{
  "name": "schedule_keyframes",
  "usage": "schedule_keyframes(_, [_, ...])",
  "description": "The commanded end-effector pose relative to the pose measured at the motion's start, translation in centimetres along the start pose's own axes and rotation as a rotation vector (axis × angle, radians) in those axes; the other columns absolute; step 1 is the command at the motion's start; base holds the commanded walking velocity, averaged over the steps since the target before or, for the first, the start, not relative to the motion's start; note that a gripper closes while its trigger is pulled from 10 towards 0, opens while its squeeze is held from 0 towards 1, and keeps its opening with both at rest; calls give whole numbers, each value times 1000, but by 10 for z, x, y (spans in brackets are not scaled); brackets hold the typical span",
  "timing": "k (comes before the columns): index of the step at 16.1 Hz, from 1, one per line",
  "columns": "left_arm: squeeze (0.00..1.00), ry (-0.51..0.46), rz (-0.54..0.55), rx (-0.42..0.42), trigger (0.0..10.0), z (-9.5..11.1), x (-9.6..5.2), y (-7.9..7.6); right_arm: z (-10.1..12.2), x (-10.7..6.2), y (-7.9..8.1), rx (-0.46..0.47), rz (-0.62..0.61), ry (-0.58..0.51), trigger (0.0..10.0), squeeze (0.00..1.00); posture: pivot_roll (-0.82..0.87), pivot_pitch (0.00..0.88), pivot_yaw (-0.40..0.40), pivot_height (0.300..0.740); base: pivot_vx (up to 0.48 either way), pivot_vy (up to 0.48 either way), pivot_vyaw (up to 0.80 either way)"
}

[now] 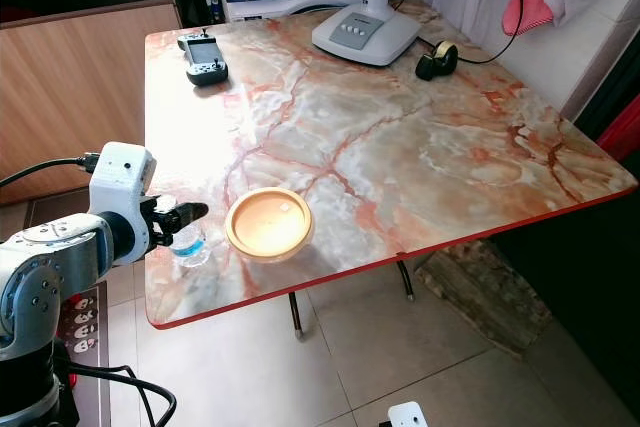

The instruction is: Restocking fridge

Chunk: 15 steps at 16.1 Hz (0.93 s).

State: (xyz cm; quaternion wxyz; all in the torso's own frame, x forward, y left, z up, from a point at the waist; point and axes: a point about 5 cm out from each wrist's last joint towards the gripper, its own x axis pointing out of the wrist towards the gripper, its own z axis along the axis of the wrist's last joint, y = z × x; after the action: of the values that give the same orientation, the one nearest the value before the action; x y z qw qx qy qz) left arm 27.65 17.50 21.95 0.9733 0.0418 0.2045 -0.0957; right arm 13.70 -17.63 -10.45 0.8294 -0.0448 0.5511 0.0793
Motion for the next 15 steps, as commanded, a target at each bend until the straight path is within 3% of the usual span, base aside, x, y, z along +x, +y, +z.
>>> schedule_keyframes(1, [0,14,13,6,0,-2,0,3,-6,0,1,-4,4,26,10000,0,209,100,-25,740,0,0,0])
schedule_keyframes(13, [0,61,15,18,0,-15,1,2,-8,-1,0,3,11,30,10000,0,202,96,-21,740,0,0,0])
schedule_keyframes(15, [0,23,76,55,0,-10,0,8,-9,-1,0,12,4,29,10000,0,198,89,-20,740,0,0,0])
